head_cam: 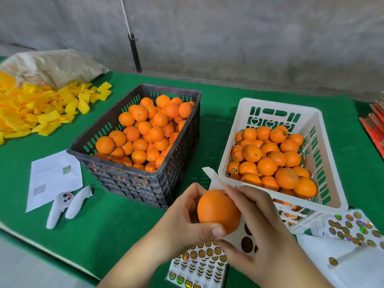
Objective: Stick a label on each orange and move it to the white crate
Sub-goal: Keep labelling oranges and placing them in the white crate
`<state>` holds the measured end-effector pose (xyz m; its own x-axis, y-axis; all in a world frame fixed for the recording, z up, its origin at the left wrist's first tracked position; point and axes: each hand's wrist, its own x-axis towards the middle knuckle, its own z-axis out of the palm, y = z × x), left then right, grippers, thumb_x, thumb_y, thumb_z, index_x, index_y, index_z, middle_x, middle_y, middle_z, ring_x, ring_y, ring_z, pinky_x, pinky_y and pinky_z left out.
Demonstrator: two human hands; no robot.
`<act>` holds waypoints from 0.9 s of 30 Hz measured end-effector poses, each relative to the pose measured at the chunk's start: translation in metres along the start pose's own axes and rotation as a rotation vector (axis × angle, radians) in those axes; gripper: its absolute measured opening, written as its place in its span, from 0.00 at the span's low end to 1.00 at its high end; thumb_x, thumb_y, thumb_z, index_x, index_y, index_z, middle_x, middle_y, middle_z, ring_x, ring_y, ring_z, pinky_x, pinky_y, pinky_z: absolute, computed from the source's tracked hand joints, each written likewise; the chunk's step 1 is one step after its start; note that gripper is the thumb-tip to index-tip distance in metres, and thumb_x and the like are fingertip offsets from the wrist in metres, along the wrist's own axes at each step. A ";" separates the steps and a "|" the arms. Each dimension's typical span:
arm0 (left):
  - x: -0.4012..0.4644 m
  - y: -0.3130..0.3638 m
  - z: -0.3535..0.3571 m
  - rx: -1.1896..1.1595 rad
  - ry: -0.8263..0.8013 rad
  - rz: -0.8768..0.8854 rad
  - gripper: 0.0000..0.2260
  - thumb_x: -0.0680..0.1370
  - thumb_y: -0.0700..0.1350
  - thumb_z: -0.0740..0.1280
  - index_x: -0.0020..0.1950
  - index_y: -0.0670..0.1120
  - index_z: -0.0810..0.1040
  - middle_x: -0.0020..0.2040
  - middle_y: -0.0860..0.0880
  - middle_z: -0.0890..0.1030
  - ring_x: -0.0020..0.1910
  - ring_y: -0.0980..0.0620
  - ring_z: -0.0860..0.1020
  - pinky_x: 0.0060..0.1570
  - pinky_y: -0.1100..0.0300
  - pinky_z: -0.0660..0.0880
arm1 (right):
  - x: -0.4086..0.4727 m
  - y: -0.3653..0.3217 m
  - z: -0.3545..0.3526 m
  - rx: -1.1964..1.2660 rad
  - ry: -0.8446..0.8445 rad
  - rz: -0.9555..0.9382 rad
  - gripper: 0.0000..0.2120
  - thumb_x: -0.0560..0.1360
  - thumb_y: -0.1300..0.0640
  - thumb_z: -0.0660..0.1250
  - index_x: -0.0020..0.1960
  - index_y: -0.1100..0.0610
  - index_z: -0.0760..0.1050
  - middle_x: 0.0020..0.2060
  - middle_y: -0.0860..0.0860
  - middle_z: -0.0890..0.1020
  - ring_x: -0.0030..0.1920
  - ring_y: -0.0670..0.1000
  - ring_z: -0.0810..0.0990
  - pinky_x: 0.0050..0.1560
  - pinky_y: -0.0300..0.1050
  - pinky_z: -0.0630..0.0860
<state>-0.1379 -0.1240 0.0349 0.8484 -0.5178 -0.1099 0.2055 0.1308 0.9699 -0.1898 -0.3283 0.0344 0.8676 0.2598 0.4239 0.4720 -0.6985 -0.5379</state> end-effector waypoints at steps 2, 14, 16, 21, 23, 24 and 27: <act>0.004 -0.001 0.002 0.001 0.003 0.020 0.39 0.57 0.65 0.84 0.57 0.46 0.73 0.54 0.48 0.84 0.54 0.43 0.84 0.48 0.57 0.80 | 0.004 -0.002 0.006 0.034 0.054 0.026 0.38 0.73 0.35 0.73 0.78 0.44 0.65 0.71 0.38 0.67 0.72 0.34 0.66 0.63 0.22 0.66; 0.031 -0.014 -0.008 -0.293 0.157 0.137 0.16 0.67 0.49 0.85 0.44 0.47 0.81 0.44 0.42 0.84 0.41 0.47 0.83 0.40 0.58 0.81 | 0.038 0.055 -0.053 0.299 0.255 0.236 0.37 0.67 0.36 0.81 0.73 0.33 0.72 0.67 0.37 0.77 0.69 0.43 0.77 0.65 0.37 0.77; 0.039 -0.011 -0.013 -0.321 0.119 0.152 0.18 0.71 0.45 0.82 0.53 0.45 0.77 0.50 0.38 0.84 0.47 0.42 0.83 0.46 0.51 0.82 | 0.043 0.073 -0.056 0.093 0.235 0.382 0.43 0.69 0.37 0.79 0.79 0.33 0.62 0.72 0.37 0.72 0.73 0.40 0.70 0.68 0.45 0.75; 0.063 0.002 -0.032 -0.250 0.021 0.177 0.17 0.75 0.47 0.79 0.62 0.48 0.81 0.56 0.42 0.85 0.55 0.43 0.83 0.56 0.50 0.81 | 0.054 0.070 -0.037 0.849 -0.027 0.932 0.55 0.53 0.13 0.67 0.76 0.34 0.67 0.75 0.45 0.76 0.76 0.54 0.73 0.74 0.63 0.70; 0.077 0.006 -0.041 -0.181 0.037 0.164 0.13 0.74 0.48 0.79 0.57 0.50 0.84 0.56 0.43 0.85 0.56 0.44 0.83 0.60 0.50 0.79 | 0.053 0.064 -0.022 1.320 -0.139 0.905 0.42 0.59 0.31 0.83 0.70 0.43 0.81 0.66 0.50 0.84 0.66 0.56 0.83 0.59 0.57 0.83; 0.085 0.007 -0.048 -0.143 0.043 0.152 0.11 0.75 0.47 0.79 0.56 0.51 0.84 0.56 0.42 0.85 0.56 0.43 0.82 0.61 0.49 0.79 | 0.052 0.066 -0.013 1.399 -0.102 0.849 0.32 0.65 0.44 0.85 0.67 0.47 0.83 0.65 0.54 0.85 0.63 0.58 0.85 0.54 0.55 0.85; 0.116 0.015 -0.076 0.104 0.008 0.157 0.07 0.79 0.43 0.73 0.56 0.50 0.83 0.56 0.45 0.86 0.56 0.45 0.84 0.58 0.53 0.81 | 0.065 0.071 0.004 1.416 0.114 0.810 0.25 0.72 0.63 0.73 0.69 0.54 0.80 0.64 0.58 0.85 0.62 0.61 0.85 0.52 0.54 0.85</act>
<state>0.0008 -0.1179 0.0205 0.8699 -0.4914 0.0435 0.0191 0.1215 0.9924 -0.0991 -0.3585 0.0202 0.9606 0.0583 -0.2718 -0.2605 0.5306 -0.8066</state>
